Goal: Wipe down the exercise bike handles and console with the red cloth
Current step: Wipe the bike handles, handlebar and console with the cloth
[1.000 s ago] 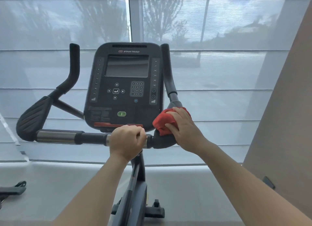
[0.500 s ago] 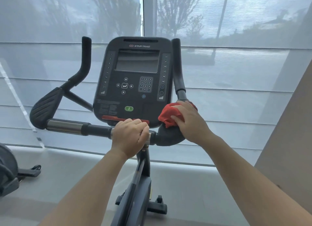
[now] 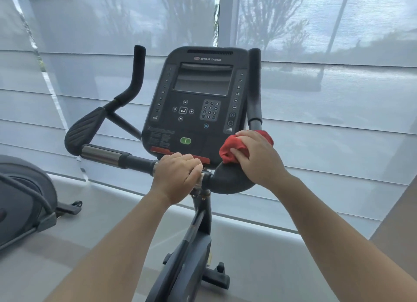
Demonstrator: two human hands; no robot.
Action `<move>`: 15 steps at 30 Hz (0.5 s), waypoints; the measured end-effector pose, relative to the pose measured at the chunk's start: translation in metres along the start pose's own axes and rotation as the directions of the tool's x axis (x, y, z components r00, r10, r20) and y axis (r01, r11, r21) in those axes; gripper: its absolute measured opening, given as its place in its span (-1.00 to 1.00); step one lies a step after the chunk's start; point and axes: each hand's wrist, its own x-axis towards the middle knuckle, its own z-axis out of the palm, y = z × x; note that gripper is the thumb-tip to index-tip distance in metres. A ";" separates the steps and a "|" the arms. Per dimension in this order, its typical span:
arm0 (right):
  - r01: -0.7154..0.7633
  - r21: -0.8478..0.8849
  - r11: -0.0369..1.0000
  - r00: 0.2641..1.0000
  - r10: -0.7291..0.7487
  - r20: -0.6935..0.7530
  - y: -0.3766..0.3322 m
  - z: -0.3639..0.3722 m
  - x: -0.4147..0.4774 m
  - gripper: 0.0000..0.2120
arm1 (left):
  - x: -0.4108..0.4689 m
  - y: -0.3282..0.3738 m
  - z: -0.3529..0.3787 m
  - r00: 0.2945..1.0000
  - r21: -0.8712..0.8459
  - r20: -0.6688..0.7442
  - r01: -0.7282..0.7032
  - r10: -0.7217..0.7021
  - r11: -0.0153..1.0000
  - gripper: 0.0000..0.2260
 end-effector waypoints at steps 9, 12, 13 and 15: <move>0.099 0.057 0.993 0.992 -0.104 0.076 -0.005 -0.008 -0.018 -0.78 | 0.001 0.002 -0.007 0.998 -0.047 0.059 0.006 -0.003 0.999 -0.62; 0.047 0.050 0.998 0.996 -0.050 0.069 -0.009 -0.001 -0.011 -0.74 | 0.000 0.003 -0.009 0.998 -0.047 0.067 0.002 0.001 0.999 -0.60; 0.038 0.019 0.999 0.997 -0.039 0.068 -0.012 0.002 -0.010 -0.72 | -0.001 0.003 -0.010 0.997 -0.047 0.079 -0.005 0.009 0.999 -0.58; 0.064 -0.032 0.997 0.996 -0.062 0.063 -0.015 0.004 -0.013 -0.73 | -0.001 0.003 -0.010 0.995 -0.052 0.098 -0.005 0.010 0.999 -0.55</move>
